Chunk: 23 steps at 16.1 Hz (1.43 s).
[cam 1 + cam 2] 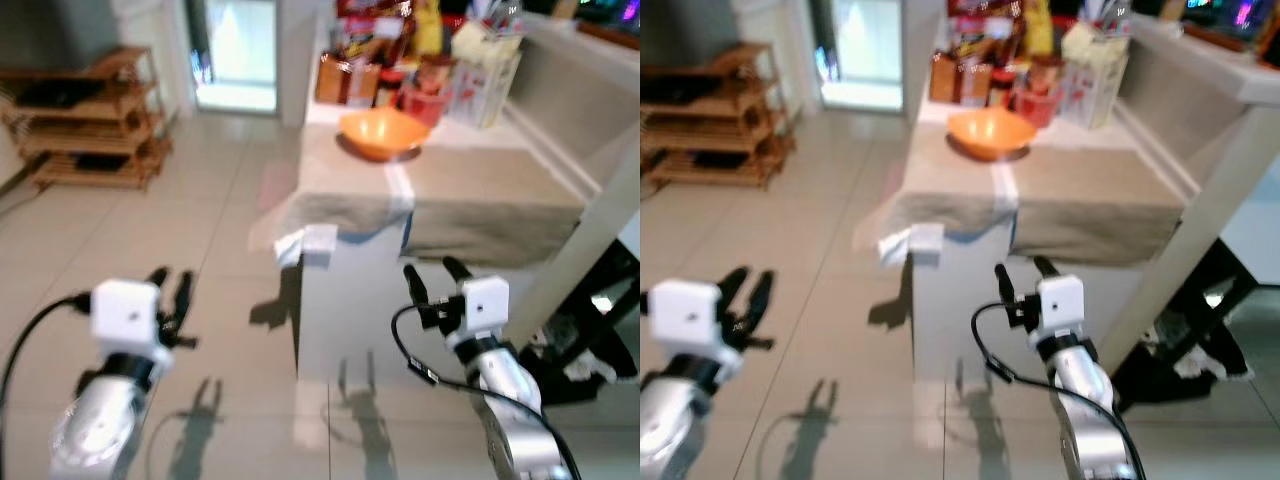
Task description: Setting the table
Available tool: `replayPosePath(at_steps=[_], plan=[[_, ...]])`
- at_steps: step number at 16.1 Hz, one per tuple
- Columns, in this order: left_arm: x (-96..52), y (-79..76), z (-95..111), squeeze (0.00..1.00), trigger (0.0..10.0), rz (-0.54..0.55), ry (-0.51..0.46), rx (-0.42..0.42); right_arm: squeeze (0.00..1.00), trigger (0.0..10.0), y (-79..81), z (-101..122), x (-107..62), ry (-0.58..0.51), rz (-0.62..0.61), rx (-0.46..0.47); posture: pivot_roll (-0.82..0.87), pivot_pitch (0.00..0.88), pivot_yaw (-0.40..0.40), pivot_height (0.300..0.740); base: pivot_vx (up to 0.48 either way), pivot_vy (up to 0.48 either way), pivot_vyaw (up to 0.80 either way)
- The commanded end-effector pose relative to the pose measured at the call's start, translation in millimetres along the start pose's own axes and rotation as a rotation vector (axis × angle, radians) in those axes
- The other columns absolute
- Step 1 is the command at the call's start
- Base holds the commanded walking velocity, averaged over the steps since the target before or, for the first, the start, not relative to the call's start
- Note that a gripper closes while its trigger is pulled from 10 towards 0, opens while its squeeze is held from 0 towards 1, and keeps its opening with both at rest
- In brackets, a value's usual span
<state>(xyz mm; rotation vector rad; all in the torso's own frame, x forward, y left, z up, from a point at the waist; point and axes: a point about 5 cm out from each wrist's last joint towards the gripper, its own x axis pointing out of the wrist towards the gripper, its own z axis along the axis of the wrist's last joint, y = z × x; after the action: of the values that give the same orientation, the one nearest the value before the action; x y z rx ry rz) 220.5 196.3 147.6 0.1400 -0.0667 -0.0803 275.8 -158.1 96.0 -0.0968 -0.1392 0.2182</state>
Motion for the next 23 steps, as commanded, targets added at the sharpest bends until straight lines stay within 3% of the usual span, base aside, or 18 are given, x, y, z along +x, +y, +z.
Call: replayPosePath(at_steps=[1, 6, 10, 14, 16, 18, 20, 23], plan=[[1.3, -2.6, 2, 0.00, 10.0, -0.017, -0.001, 0.005, 0.00, 10.0, -5.1, 3, 3.3, -0.010, -0.018, -0.007, 0.05, 0.000, -0.033, 0.740, 0.480, 0.000, 0.00], [4.0, -4.9, 0, 0.00, 10.0, -0.024, 0.009, 0.012, 0.00, 10.0, -0.2, 9, 6.4, -0.012, -0.014, -0.018, 0.05, 0.000, -0.032, 0.740, 0.480, 0.000, 0.00], [5.7, -7.2, 0, 0.00, 10.0, -0.040, 0.009, 0.018, 0.00, 10.0, -2.4, 19, 18.2, -0.029, -0.039, -0.011, 0.05, 0.000, -0.030, 0.740, 0.480, 0.000, 0.00], [10.6, -7.8, -1, 0.00, 10.0, -0.053, 0.007, 0.045, 0.00, 10.0, -6.4, 52, 43.4, -0.143, -0.041, -0.065, 0.06, 0.000, -0.017, 0.740, 0.240, 0.000, 0.00], [15.9, -7.5, 0, 0.00, 10.0, -0.050, 0.007, 0.059, 0.00, 10.0, -11.3, 82, 55.1, -0.241, -0.057, -0.057, 0.06, 0.000, -0.018, 0.740, 0.000, 0.000, 0.00], [21.0, -7.2, -1, 0.00, 10.0, -0.043, 0.021, 0.066, 0.00, 10.0, -16.5, 95, 60.0, -0.272, -0.080, -0.039, 0.05, 0.000, -0.018, 0.740, 0.000, 0.000, 0.00], [23.9, -9.2, -1, 0.00, 10.0, -0.051, 0.021, 0.046, 0.00, 10.0, -19.4, 77, 56.0, -0.202, -0.088, -0.046, 0.05, 0.000, -0.018, 0.740, 0.000, 0.000, 0.00], [25.7, -9.2, 0, 0.00, 10.0, -0.050, 0.009, 0.031, 0.00, 10.0, -14.3, 74, 53.4, -0.191, -0.073, -0.048, 0.04, 0.000, -0.015, 0.740, 0.000, -0.301, 0.00]])
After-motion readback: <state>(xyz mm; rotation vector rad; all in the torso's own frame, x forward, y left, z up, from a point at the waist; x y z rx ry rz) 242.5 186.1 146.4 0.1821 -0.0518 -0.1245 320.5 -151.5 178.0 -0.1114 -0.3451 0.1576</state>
